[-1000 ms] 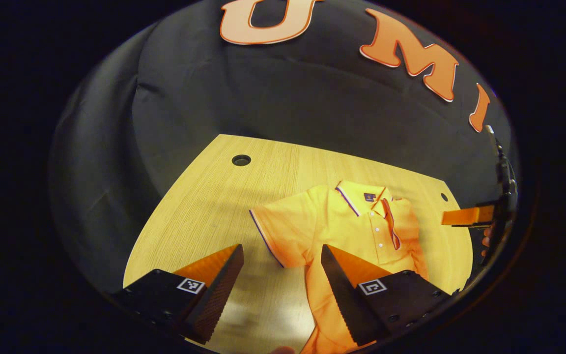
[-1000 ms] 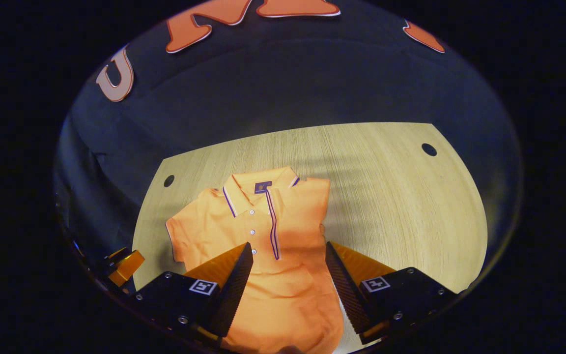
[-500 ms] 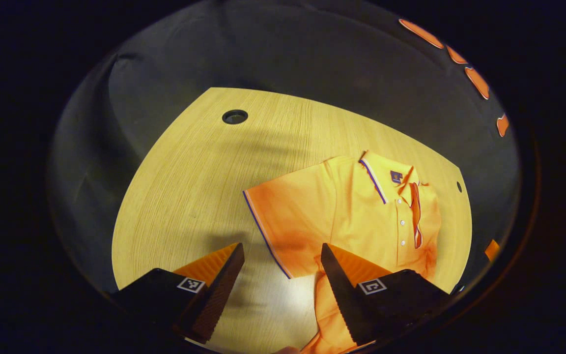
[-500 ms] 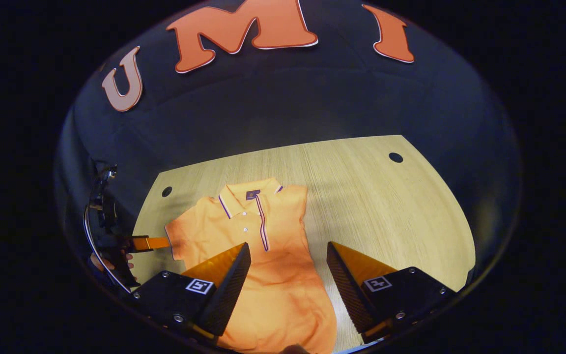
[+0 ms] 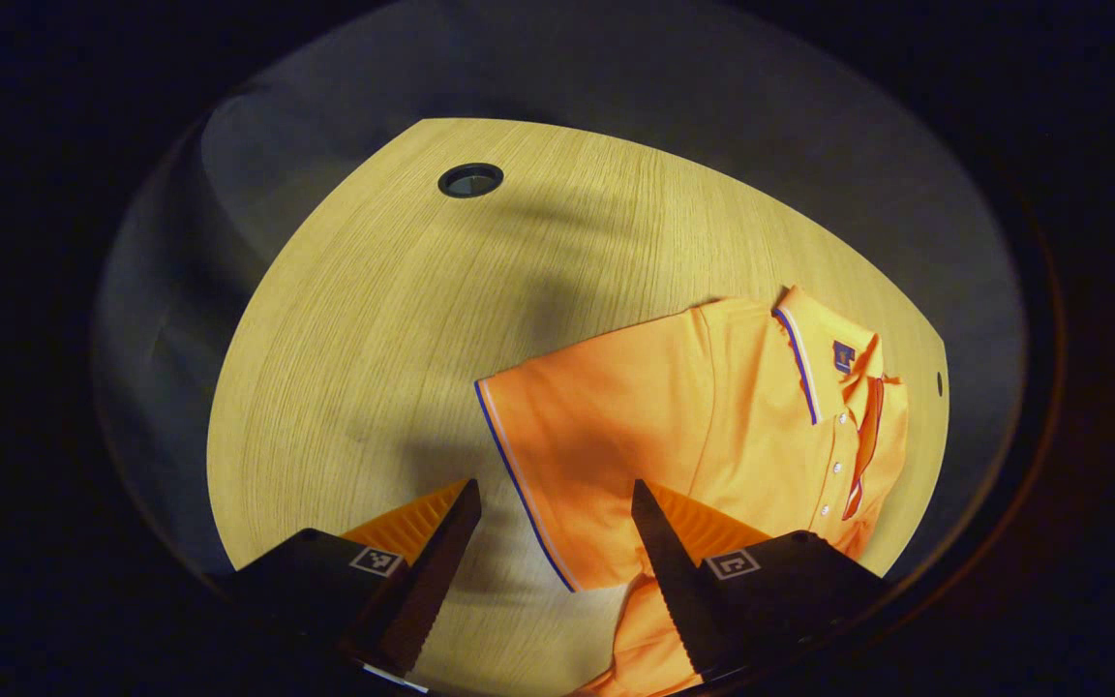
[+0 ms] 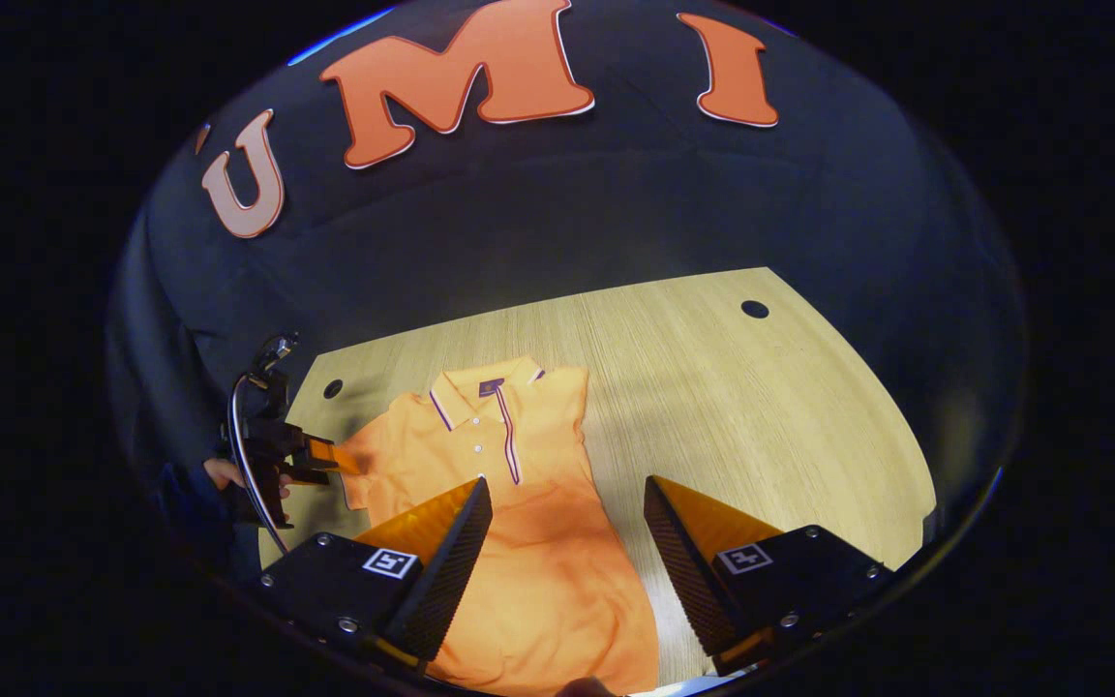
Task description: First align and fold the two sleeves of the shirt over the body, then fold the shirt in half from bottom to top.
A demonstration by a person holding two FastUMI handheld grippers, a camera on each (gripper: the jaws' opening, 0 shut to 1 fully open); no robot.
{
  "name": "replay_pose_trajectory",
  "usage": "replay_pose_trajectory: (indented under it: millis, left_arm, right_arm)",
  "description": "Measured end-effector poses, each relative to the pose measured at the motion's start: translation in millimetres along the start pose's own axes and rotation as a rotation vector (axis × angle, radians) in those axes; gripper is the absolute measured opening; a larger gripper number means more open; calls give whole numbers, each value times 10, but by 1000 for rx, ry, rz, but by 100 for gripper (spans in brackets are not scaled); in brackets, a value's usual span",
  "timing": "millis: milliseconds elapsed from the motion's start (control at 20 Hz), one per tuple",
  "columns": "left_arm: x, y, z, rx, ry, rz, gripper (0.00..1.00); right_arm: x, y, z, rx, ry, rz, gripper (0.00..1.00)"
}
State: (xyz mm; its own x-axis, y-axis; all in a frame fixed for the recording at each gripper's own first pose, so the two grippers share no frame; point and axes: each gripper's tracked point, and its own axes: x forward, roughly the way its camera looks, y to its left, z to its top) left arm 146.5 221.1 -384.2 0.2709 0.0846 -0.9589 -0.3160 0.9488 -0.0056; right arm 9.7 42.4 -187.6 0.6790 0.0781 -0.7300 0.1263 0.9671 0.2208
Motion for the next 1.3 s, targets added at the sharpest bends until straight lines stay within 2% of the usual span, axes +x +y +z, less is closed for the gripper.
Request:
replay_pose_trajectory:
  millis: [150,200,250,400,500,550,700,950,1300]
  left_arm:
    - [92,4,-38,27,34,56,90]
    - [99,-33,-2,36,27,59,74]
    - [78,-51,7,37,23,57,73]
    - [80,-88,36,52,6,52,27]
    - [62,-185,69,66,-15,15,26]
    - [119,-199,67,74,-20,7,11]
    - [15,-277,59,100,-45,-36,12]
    - [-216,-479,184,175,-110,-64,12]
    - [-400,-1104,258,305,-162,-129,12]
  right_arm:
    - [-134,-44,29,13,-35,-6,97]
    - [-170,-62,44,13,-44,-10,97]
    - [-215,-100,42,12,-53,-16,97]
    - [-310,-237,35,5,-79,-44,97]
    - [-370,-311,12,4,-92,-59,97]
    - [-402,-356,-16,0,-100,-68,96]
    - [-457,-496,-82,-15,-125,-101,96]
    - [-496,-570,-296,-16,-124,-123,97]
    - [-537,-638,-594,-2,-81,-126,96]
